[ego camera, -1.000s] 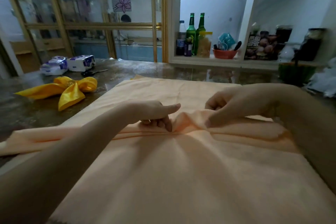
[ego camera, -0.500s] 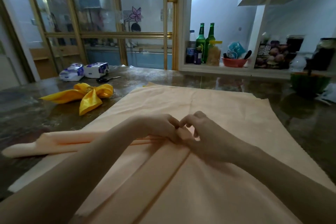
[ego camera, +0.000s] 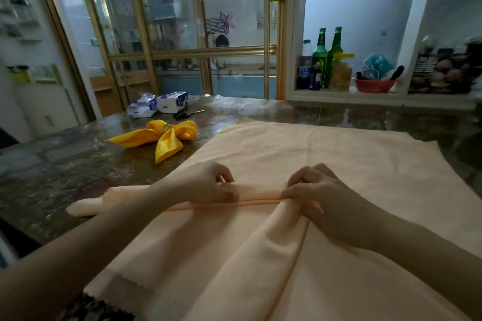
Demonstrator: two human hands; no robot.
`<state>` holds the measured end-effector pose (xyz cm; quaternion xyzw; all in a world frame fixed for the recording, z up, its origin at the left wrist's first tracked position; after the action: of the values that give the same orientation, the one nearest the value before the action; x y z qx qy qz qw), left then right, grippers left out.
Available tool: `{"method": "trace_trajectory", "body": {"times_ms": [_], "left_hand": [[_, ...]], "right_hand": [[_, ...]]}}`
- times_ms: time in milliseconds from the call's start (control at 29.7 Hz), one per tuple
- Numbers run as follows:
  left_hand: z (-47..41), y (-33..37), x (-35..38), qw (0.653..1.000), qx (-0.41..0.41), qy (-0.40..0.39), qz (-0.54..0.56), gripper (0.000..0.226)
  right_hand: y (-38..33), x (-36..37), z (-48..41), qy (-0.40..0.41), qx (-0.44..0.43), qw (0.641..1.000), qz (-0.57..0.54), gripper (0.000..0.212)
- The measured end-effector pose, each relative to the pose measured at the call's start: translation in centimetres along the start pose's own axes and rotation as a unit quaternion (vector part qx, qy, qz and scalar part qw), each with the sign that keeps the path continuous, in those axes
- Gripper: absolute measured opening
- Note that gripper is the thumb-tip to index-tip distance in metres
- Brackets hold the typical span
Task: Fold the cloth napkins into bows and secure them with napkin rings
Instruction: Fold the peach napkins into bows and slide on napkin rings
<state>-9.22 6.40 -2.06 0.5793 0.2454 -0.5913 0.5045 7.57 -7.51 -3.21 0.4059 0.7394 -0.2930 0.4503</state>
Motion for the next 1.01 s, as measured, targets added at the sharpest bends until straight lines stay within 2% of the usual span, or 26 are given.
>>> {"method": "trace_trajectory", "body": {"times_ms": [135, 270, 371, 438, 472, 539, 640, 741, 843, 944, 1011], "left_hand": [[-1.0, 1.7, -0.8, 0.993, -0.054, -0.061, -0.090, 0.040], [-2.1, 3.0, -1.4, 0.972, -0.101, -0.147, -0.156, 0.025], [-1.7, 4.0, -1.7, 0.946, -0.112, -0.147, -0.267, 0.040], [-1.2, 5.0, -1.6, 0.940, -0.101, -0.142, -0.293, 0.040], [-0.9, 5.6, -1.7, 0.942, -0.095, -0.141, -0.289, 0.036], [-0.5, 6.6, -2.2, 0.951, -0.094, -0.141, -0.258, 0.030], [0.6, 7.7, -2.6, 0.973, -0.103, -0.131, -0.160, 0.030], [2.1, 8.0, -1.3, 0.992, -0.102, -0.063, -0.045, 0.030], [3.9, 7.6, 0.6, 0.997, -0.075, -0.017, 0.013, 0.015], [4.9, 7.5, 1.7, 0.983, -0.070, -0.120, 0.123, 0.018], [4.6, 6.7, 0.7, 0.965, -0.089, -0.180, 0.170, 0.021]], "right_hand": [[-0.4, 0.5, 0.2, -0.018, 0.010, 1.000, -0.013, 0.040], [-0.8, 1.0, 0.1, -0.049, 0.017, 0.999, -0.009, 0.039], [-0.4, 1.0, 0.2, -0.062, 0.028, 0.998, -0.014, 0.044], [-0.4, 0.9, 0.2, -0.054, 0.031, 0.998, -0.015, 0.047], [-0.4, 0.8, 0.1, -0.045, 0.040, 0.998, -0.018, 0.042], [-0.6, 0.6, -0.1, -0.030, 0.063, 0.997, -0.033, 0.028], [-0.2, 0.4, -0.2, 0.002, 0.081, 0.993, -0.086, 0.018], [0.4, -0.1, 0.3, 0.054, 0.118, 0.972, -0.196, 0.015], [0.1, -1.1, 0.3, 0.064, 0.177, 0.946, -0.263, 0.014], [-0.9, -1.5, 0.1, -0.029, 0.170, 0.961, -0.217, 0.039], [-1.7, -1.3, -0.2, -0.079, 0.142, 0.974, -0.155, 0.043]]}}
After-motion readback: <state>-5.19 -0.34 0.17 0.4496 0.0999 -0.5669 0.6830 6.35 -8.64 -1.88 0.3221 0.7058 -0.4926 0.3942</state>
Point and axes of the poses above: each hand's wrist, its own z-axis away from the middle knuckle, its own x-axis out of the palm, y = z × x, the point moved 3 cm from there along -z, towards the middle knuckle, and after that the axes turned 15 degrees about -x, right-handed, at the moved point
